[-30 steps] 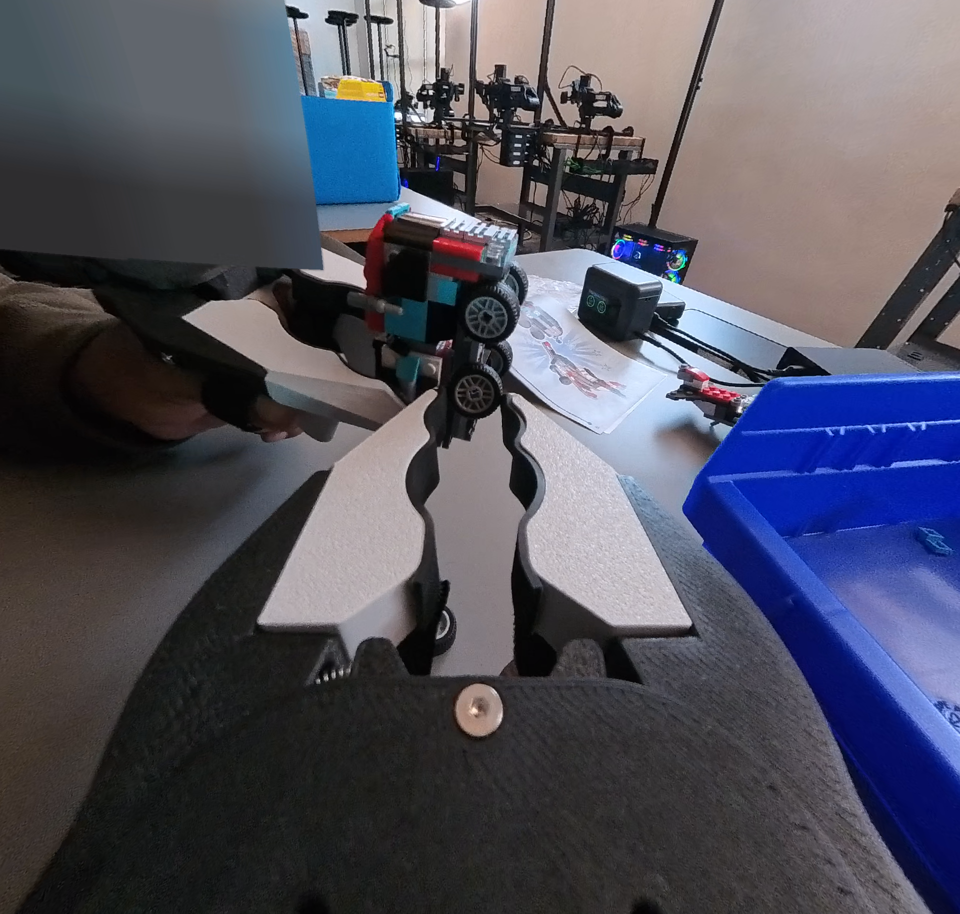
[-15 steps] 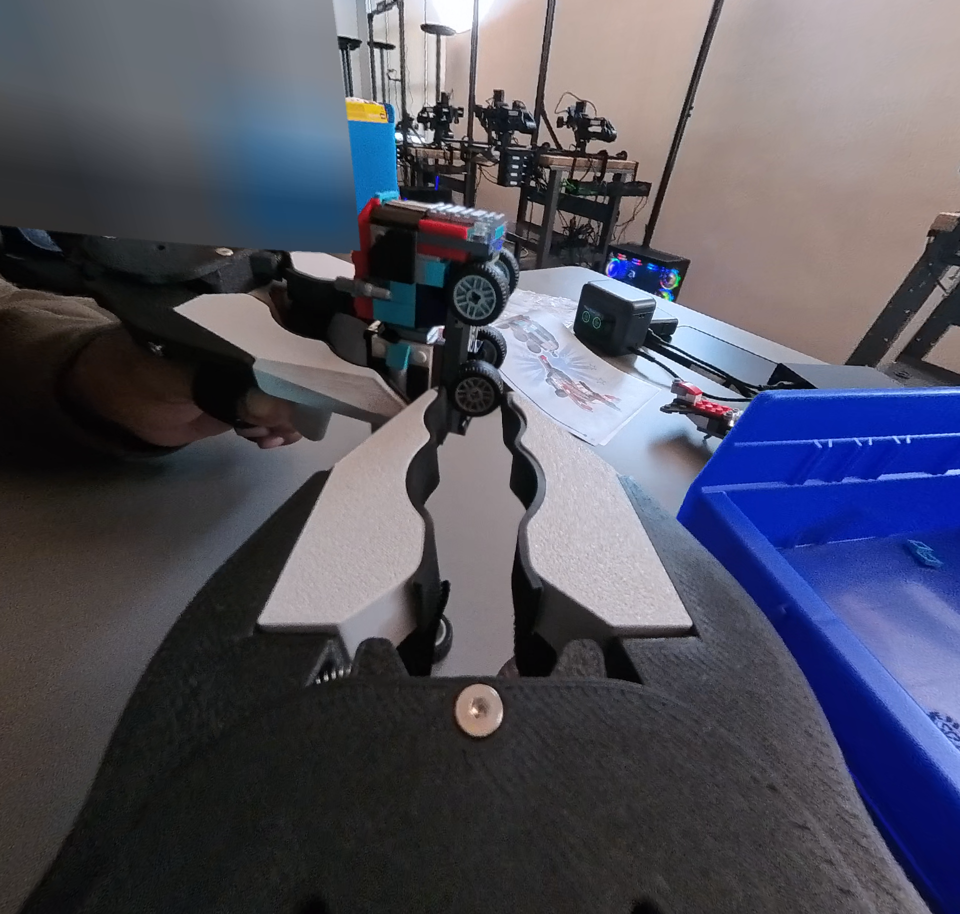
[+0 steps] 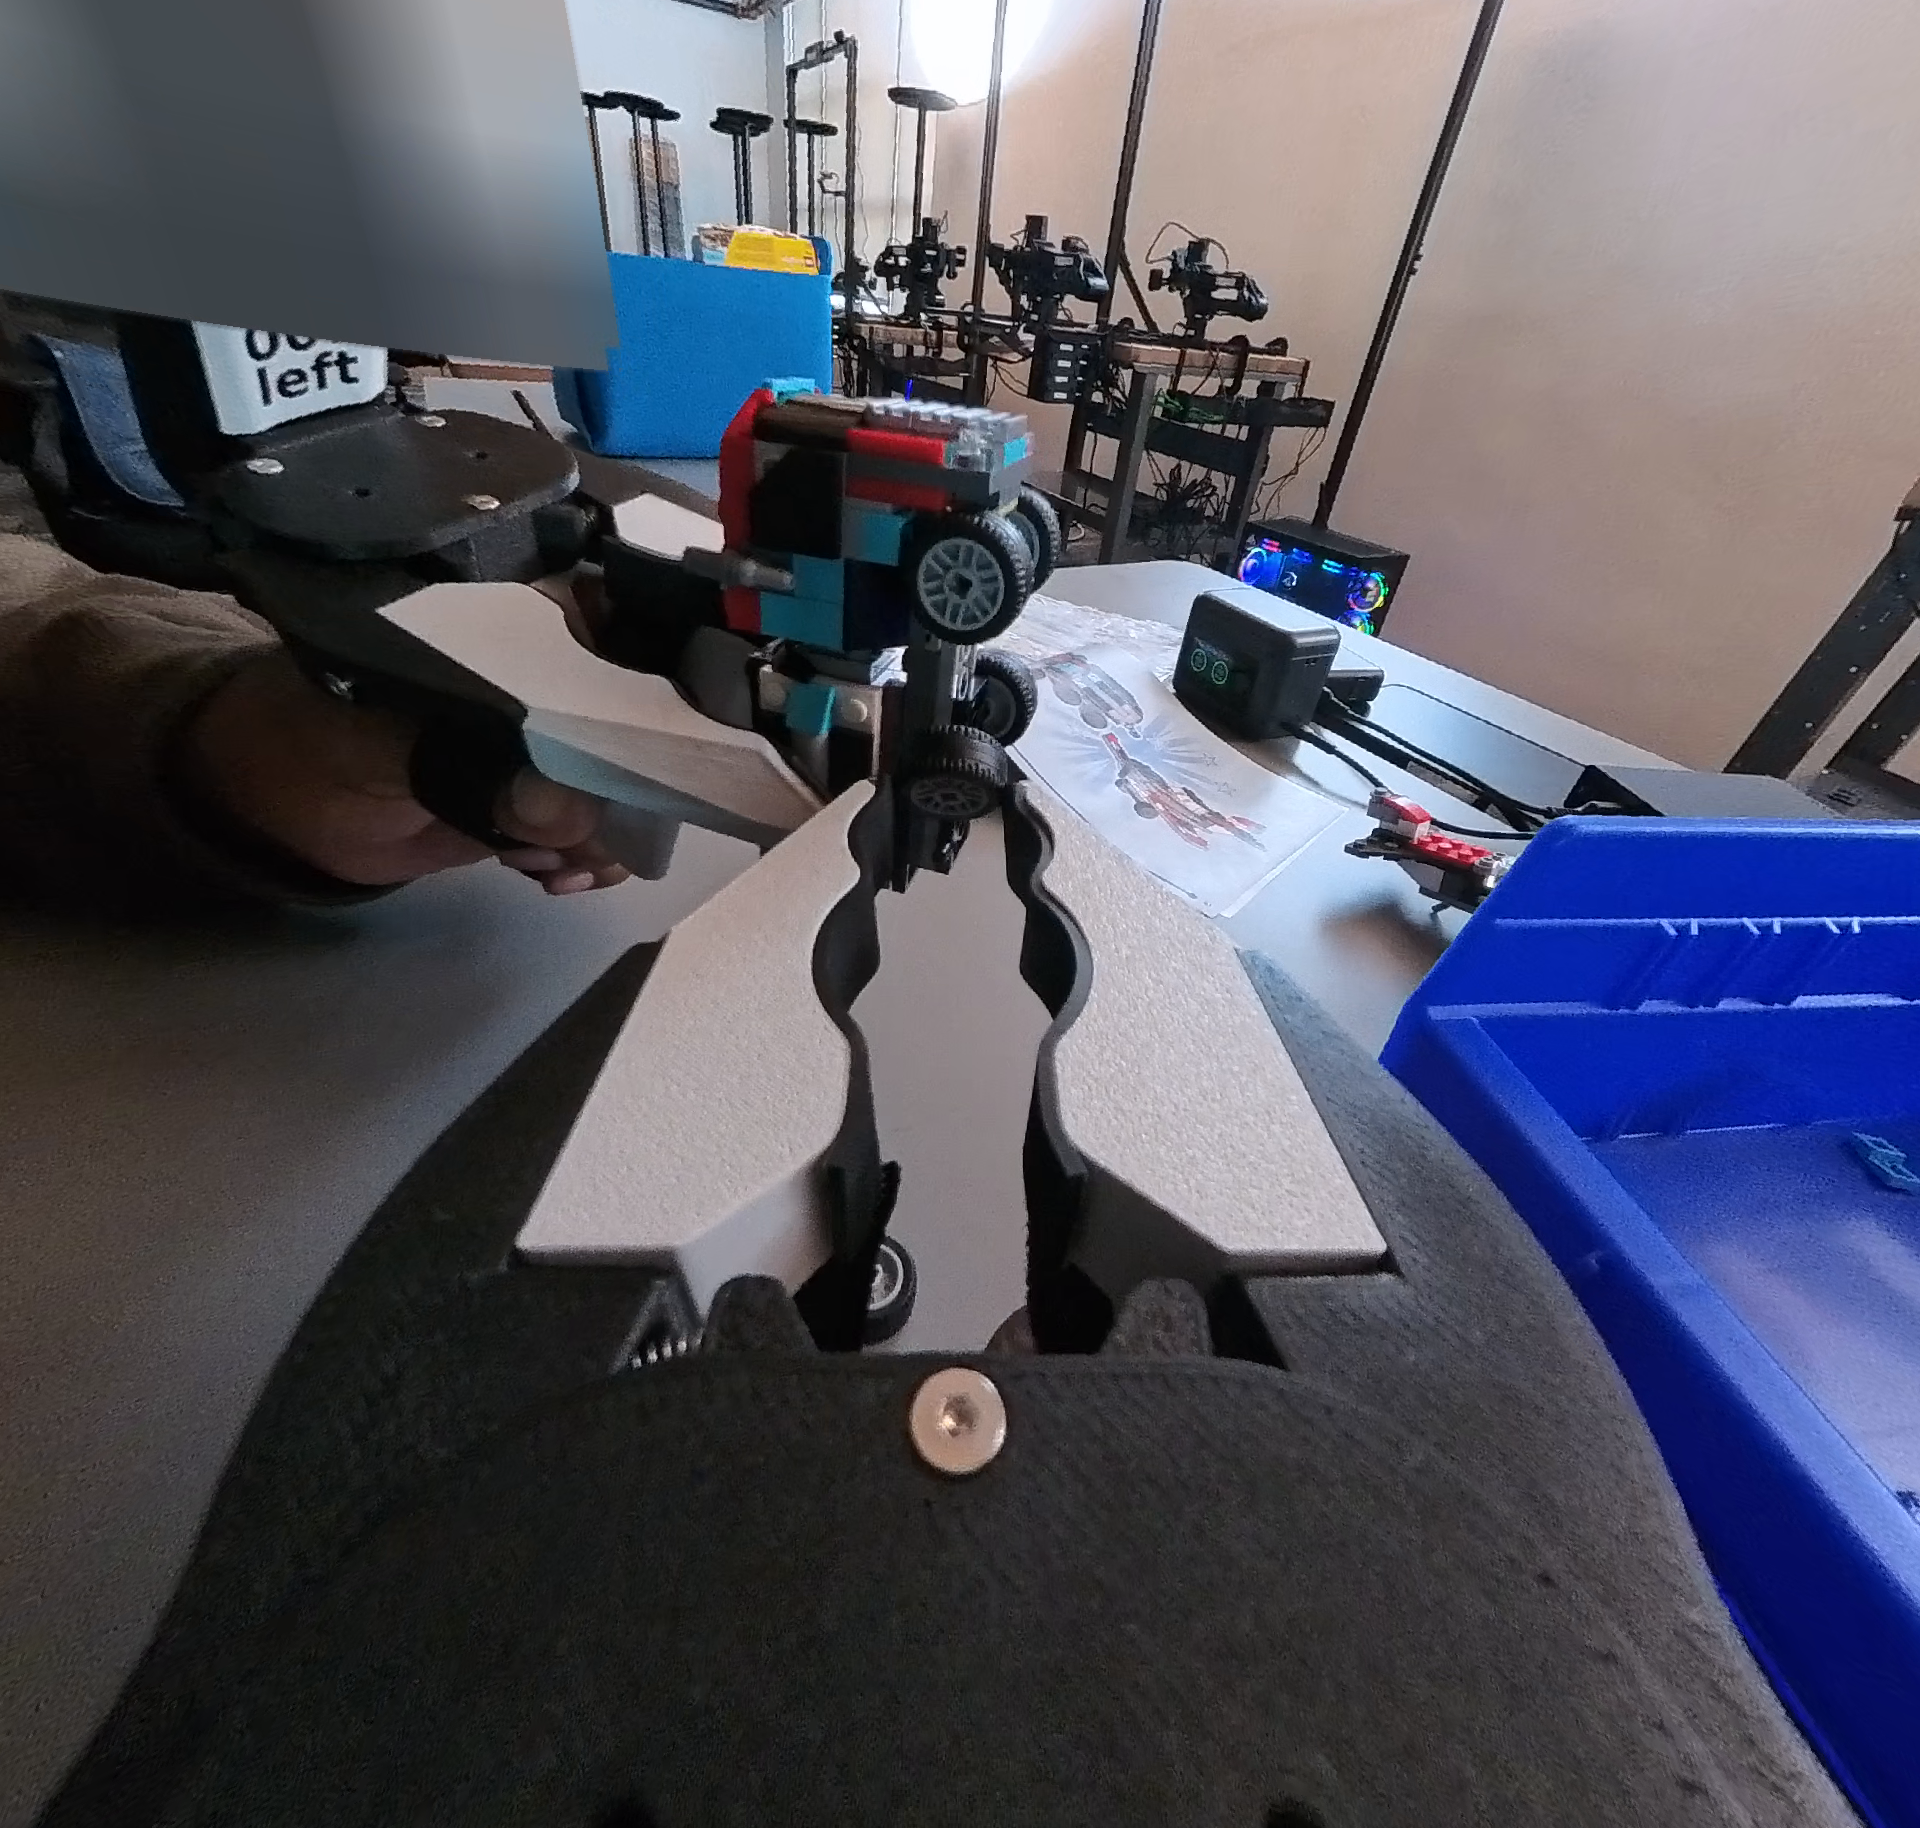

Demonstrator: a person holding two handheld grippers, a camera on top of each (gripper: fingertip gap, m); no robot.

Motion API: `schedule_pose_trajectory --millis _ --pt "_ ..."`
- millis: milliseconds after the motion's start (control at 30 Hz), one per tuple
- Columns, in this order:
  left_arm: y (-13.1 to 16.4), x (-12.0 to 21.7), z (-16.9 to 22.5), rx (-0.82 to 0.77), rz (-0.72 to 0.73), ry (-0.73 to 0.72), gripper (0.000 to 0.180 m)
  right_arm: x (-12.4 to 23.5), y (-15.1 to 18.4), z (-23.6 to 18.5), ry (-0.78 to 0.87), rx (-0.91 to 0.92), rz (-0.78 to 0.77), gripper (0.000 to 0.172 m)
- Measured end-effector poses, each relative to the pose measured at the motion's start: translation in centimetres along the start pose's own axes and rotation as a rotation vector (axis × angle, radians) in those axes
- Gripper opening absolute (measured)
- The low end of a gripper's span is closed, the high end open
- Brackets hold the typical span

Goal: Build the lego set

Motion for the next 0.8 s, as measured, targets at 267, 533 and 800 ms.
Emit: schedule_pose_trajectory --millis 267,533,800 --pt "-0.10 0.05 0.04 -0.055 0.001 -0.006 0.046 0.12 -0.17 -0.21 -0.025 -0.024 0.004 0.022" --pt "-0.23 0.02 0.07 -0.128 0.010 -0.013 0.046 0.36 -0.45 -0.51 -0.104 -0.159 -0.003 0.021" --pt "-0.51 0.06 0.01 -0.197 0.029 -0.027 0.046 0.47 -0.69 -0.68 -0.203 -0.377 -0.015 0.021"
Point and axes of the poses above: each gripper's, where its closed fingertips meet, x back along the fingers, y out of its underside, z = x × y across the jaws, the point moved 1 cm from there along x, back along the fingers, and after that the axes turned 12 degrees about -x, right-handed, at the moved point
